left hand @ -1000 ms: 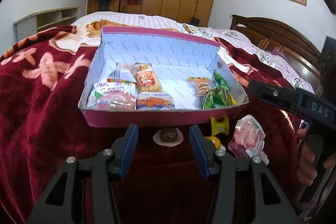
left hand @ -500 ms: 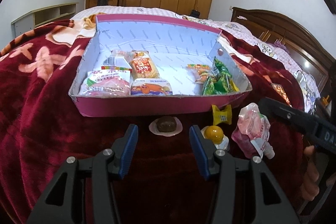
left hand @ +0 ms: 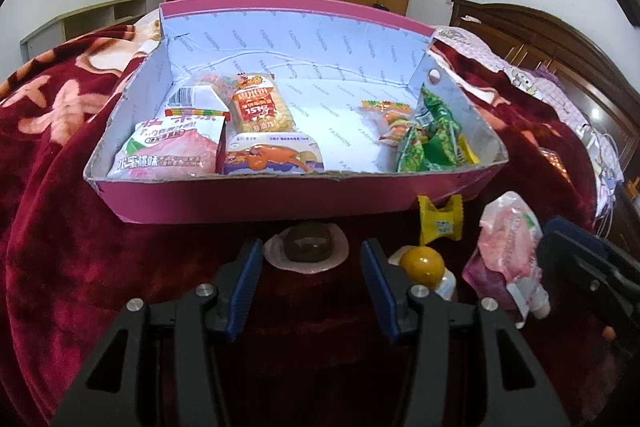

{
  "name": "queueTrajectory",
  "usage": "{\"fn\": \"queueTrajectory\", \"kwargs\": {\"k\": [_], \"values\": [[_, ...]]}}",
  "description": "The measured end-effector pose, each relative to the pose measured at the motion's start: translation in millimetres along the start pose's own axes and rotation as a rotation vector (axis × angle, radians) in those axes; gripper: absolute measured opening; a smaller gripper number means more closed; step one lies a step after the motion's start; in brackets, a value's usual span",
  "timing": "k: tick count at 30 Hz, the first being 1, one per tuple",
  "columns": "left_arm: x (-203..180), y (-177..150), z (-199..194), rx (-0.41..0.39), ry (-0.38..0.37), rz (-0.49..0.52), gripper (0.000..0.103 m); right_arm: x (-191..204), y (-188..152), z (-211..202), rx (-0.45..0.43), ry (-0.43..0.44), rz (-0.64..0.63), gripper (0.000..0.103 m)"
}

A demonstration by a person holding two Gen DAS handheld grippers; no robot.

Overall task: Organize snacks
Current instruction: 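Grasp the pink spouted drink pouch with the right gripper while the left gripper moves to the brown candy, then grasp the brown round candy with the left gripper while the right gripper lifts the pouch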

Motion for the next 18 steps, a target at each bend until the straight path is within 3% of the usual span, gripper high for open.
{"fn": "queueTrajectory", "kwargs": {"k": [3,14,18], "values": [[0,0,6,0.004,0.019,0.011,0.054,-1,-2,2,-0.004,-0.01,-0.024,0.073],[1,1,23,0.012,0.063,0.0,0.057,-13,-13,17,0.029,-0.03,-0.022,0.074],[2,1,24,0.006,0.061,-0.005,0.057,-12,-17,21,0.037,-0.034,-0.037,0.079]]}}
Point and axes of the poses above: each gripper's, at about its wrist camera, not at the fingertips, and z roughly the way its jaws point, x to its left, y to its top, the point moved 9 cm from there along z, roughly the way its jaws point, and after that the axes turned 1 degree about y, right-handed, at the moved point
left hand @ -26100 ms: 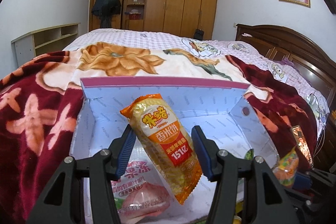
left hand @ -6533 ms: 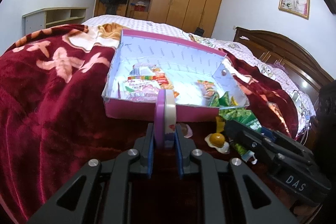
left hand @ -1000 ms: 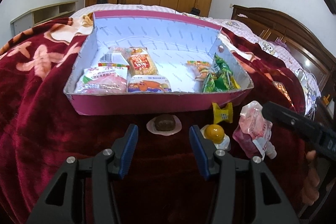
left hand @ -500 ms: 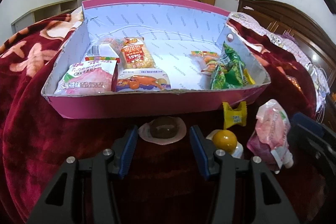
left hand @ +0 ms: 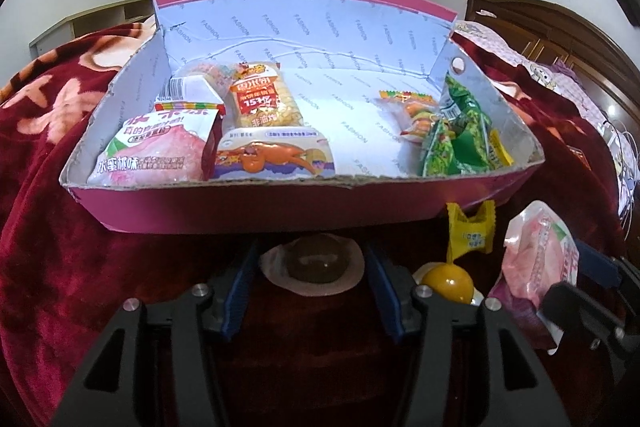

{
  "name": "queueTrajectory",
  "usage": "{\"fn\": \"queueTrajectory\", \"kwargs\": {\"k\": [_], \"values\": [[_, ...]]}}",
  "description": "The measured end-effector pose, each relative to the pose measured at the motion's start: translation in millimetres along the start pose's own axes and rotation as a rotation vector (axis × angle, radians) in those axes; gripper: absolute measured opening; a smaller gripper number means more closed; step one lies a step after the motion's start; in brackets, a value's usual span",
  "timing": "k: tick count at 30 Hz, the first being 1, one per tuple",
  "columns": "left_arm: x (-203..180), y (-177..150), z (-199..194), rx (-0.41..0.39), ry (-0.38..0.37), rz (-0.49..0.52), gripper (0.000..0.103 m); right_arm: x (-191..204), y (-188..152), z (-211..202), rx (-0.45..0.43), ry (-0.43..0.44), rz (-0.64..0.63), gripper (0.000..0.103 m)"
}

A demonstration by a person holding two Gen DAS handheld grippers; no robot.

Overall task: Organize snacks
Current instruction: 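Grasp the brown round candy with the left gripper while the right gripper lifts the pouch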

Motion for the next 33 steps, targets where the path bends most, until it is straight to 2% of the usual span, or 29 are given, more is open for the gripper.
{"fn": "queueTrajectory", "kwargs": {"k": [3,18,22,25,26,33], "values": [[1,0,-1,-0.004,0.003,-0.004,0.052,0,-3,4,0.012,-0.002,0.006,0.085],[5,-5,-16,-0.023,-0.041,-0.022,0.043,10,-9,9,0.027,0.036,0.003,0.086],[6,-6,-22,-0.027,-0.053,-0.028,0.043,10,-15,16,0.042,0.015,-0.001,0.086],[7,-6,-27,-0.032,-0.066,-0.037,0.043,8,-17,16,0.035,-0.014,-0.01,0.082],[7,-6,-29,-0.034,-0.07,-0.038,0.043,8,-17,16,0.032,-0.028,-0.014,0.078],[10,-6,-34,-0.04,-0.078,-0.049,0.042,7,-17,15,0.022,-0.034,-0.009,0.076]]}}
Point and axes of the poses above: each gripper's, at about its wrist camera, not at the fingertips, and z roughly the way its jaws point, x to its left, y to its top, the point moved 9 cm from there along z, roughly the way its jaws point, and after that the axes turned 1 degree about y, right-handed, at the moved point
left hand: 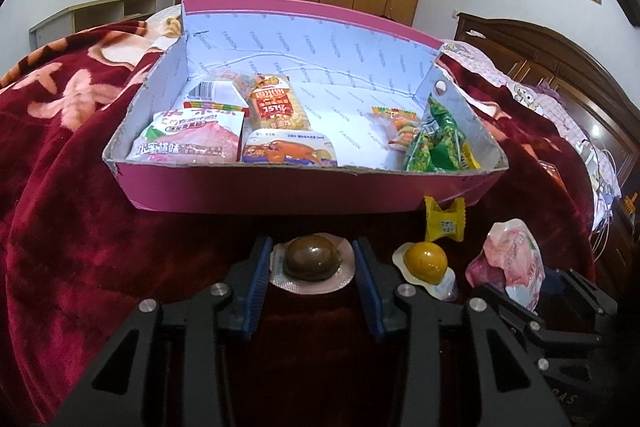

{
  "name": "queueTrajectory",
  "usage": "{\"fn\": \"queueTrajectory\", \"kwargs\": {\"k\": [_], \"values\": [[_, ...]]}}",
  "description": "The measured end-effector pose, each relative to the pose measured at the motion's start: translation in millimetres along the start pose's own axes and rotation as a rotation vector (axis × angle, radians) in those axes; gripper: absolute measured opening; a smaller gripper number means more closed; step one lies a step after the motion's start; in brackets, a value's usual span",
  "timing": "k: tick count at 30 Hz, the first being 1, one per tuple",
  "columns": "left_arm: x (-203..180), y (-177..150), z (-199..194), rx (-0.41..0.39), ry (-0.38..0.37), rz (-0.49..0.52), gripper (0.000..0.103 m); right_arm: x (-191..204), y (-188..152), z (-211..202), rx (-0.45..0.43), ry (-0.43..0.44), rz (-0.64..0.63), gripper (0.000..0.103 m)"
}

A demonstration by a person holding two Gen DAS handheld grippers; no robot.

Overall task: Organize snacks
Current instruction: 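Grasp the brown round candy with the left gripper while the right gripper lifts the pouch, then carry the brown candy with the left gripper while the right gripper carries the pouch over the box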

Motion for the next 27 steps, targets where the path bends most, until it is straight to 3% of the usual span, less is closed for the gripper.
{"fn": "queueTrajectory", "kwargs": {"k": [27], "values": [[8,23,-41,-0.094,-0.024,-0.018,0.042,29,18,-30,-0.061,0.1,0.016,0.076]]}}
Point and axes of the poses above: each gripper's, at about its wrist camera, not at the fingertips, and z roughly the way its jaws point, x to its left, y to its top, the point moved 9 cm from there along z, roughly the way its jaws point, and after that the axes turned 1 degree about y, right-handed, at the moved point
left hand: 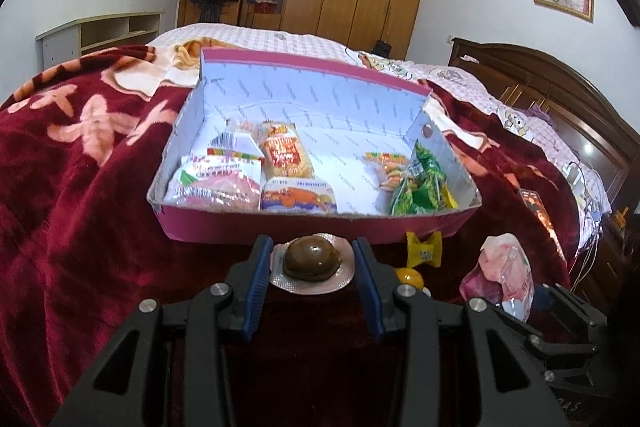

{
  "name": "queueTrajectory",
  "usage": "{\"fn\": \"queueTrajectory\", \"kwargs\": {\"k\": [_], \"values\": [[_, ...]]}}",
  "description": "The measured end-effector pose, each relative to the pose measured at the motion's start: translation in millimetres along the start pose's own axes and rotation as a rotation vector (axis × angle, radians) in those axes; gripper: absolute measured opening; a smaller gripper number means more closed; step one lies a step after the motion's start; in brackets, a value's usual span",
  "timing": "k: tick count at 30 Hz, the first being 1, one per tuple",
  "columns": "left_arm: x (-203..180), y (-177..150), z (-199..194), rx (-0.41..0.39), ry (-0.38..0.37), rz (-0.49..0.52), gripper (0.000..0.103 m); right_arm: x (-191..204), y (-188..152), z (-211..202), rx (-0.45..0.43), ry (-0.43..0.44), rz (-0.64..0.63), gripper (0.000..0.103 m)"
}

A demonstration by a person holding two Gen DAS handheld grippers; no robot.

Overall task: Organize snacks
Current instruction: 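Carry the brown candy with the left gripper while the right gripper carries the pouch over the box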

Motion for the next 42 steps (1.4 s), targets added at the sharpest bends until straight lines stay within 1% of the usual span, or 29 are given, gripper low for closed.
{"fn": "queueTrajectory", "kwargs": {"k": [8,19,24,37,42], "values": [[-1,17,2,-0.029,-0.019,0.011,0.043,8,13,5,0.003,-0.001,-0.018,0.076],[0,48,15,-0.062,-0.014,0.042,0.043,6,35,11,0.0,-0.007,-0.006,0.076],[2,57,27,-0.058,-0.013,0.033,0.043,5,44,15,-0.004,-0.015,-0.005,0.076],[18,72,61,-0.051,0.041,0.044,0.043,5,70,31,-0.02,-0.02,-0.028,0.076],[21,69,74,-0.026,0.043,0.037,0.046,4,79,38,-0.024,-0.023,-0.035,0.076]]}}
Point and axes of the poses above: each gripper's, at about its wrist camera, not at the fingertips, and z roughly the way its jaws point, x to its left, y to its top, the point moved 9 cm from there along z, roughly the way its jaws point, and after that the axes turned 1 degree about y, right-handed, at the moved point
